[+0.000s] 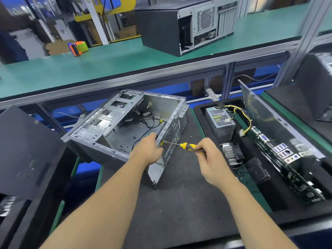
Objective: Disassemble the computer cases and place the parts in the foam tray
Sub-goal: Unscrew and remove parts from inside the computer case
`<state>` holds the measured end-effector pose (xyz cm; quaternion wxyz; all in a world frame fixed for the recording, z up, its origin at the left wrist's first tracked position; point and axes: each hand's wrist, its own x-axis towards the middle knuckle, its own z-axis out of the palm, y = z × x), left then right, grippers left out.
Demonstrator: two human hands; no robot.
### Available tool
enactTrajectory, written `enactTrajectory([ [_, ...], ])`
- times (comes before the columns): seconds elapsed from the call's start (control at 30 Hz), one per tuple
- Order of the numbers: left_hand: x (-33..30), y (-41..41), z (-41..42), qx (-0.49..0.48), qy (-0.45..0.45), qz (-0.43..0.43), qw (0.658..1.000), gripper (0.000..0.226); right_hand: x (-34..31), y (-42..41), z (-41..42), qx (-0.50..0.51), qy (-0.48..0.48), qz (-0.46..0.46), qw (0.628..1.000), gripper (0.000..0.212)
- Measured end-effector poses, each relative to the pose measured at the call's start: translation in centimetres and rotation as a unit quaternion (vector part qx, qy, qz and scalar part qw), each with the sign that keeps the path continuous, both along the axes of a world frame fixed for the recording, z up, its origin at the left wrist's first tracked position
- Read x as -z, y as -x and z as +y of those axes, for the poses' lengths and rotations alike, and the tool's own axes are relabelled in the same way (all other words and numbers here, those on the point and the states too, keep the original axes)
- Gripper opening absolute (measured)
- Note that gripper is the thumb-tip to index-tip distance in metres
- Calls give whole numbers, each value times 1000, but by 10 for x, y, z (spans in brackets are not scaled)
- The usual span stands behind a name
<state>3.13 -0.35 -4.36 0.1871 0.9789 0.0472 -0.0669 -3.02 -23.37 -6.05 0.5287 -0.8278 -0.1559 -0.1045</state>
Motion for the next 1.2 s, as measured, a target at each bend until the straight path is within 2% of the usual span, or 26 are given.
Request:
enactTrajectory([
  [0.1, 0, 0, 0, -1, 9, -1, 1000, 27, -2, 3, 3, -3, -10, -10, 1000, 32],
  [0.17, 0, 1, 1, 0, 11, -3, 1000, 26, -1, 6, 7, 4, -41, 35, 999, 38],
  [0.23, 0, 0, 1, 5, 18, -8, 1000, 26, -1, 7, 14, 43, -114, 119, 985, 32],
  [0.3, 1, 1, 1, 7, 23, -11, 1000, 26, -5, 1, 18, 110, -210, 234, 943, 19],
  [0.37, 0, 1, 1, 6, 22, -12, 1000, 25, -4, -7, 19, 153, -221, 321, 908, 34],
  [0.4, 0, 1, 2, 4, 22, -11, 1000, 26, -2, -9, 19, 159, -221, 334, 902, 35],
  [0.47, 0, 1, 1, 1, 21, -9, 1000, 27, -2, -11, 20, 152, -300, 337, 879, 28],
  [0.57, 1, 1, 1, 0, 16, -7, 1000, 28, -9, -11, 18, 144, -453, 348, 808, 20],
  [0.63, 1, 0, 1, 0, 15, -5, 1000, 28, -11, -11, 17, 140, -496, 367, 774, 29],
  [0.67, 1, 0, 1, -1, 16, -7, 1000, 29, -10, -11, 17, 146, -488, 378, 774, 37],
  [0.77, 1, 0, 1, -1, 17, -11, 1000, 30, -4, -11, 19, 163, -396, 400, 810, 53],
  [0.87, 2, -1, 1, -3, 20, -9, 1000, 28, 5, -14, 20, 142, -382, 369, 835, 46],
  [0.97, 2, -1, 1, -2, 26, -8, 1000, 27, 9, -12, 15, 106, -343, 284, 889, 31],
  [1.03, 3, -1, 2, -4, 28, -6, 1000, 28, 10, -9, 13, 89, -273, 218, 933, 23],
  [1.1, 4, -2, 2, -4, 28, -4, 1000, 29, 7, -7, 7, 64, -162, 142, 974, 17],
  [1.2, 3, -2, 2, -4, 22, -2, 1000, 27, -5, -12, -4, 12, -15, 62, 998, 18],
])
